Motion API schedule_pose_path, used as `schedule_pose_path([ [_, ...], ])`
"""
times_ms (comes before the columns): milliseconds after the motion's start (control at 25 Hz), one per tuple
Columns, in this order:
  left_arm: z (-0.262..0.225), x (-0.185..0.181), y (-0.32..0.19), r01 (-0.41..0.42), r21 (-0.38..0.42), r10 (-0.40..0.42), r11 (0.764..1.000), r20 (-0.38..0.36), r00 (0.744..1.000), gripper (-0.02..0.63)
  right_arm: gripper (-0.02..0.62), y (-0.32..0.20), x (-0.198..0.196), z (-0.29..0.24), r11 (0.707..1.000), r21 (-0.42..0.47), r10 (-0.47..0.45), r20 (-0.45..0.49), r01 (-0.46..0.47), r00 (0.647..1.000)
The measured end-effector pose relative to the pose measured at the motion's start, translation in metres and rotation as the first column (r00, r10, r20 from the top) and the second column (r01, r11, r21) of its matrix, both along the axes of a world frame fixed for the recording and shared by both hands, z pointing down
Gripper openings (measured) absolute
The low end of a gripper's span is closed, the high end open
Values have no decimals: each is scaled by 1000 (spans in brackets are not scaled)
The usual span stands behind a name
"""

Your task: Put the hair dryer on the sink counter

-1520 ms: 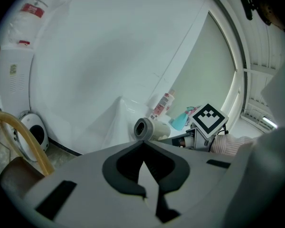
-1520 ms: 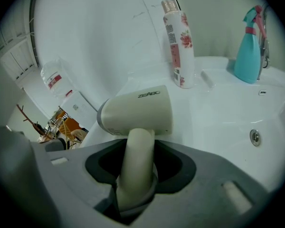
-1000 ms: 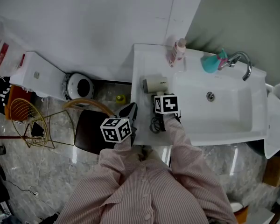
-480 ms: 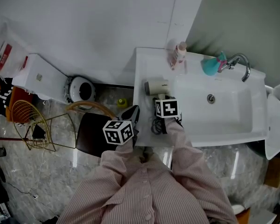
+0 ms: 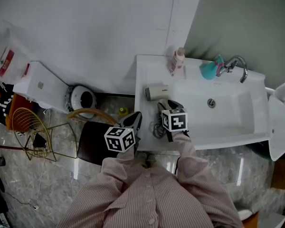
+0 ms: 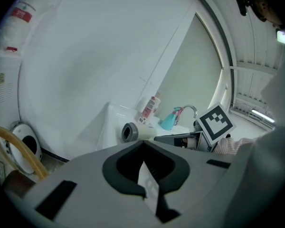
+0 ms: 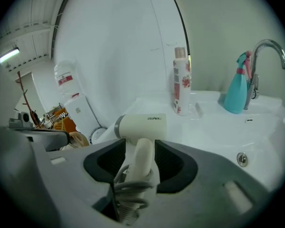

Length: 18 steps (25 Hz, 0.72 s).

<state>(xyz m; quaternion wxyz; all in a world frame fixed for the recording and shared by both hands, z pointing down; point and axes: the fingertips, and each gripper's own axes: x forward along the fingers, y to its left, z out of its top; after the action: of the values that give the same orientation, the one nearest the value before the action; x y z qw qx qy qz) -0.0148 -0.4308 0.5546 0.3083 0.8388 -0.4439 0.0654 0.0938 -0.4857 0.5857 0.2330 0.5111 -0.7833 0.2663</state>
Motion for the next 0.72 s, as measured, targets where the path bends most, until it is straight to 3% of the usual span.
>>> schedule_pose_path([
  [360,-33,-2,16,-45,114,42,993,30,999,-2,52,27,0,-50,990,143,-14,126,-4,992],
  [720,-81,-6,26,-71,254,58,964,58,997,-2,6,54,11,-91,968,248,-18,225,-39,974],
])
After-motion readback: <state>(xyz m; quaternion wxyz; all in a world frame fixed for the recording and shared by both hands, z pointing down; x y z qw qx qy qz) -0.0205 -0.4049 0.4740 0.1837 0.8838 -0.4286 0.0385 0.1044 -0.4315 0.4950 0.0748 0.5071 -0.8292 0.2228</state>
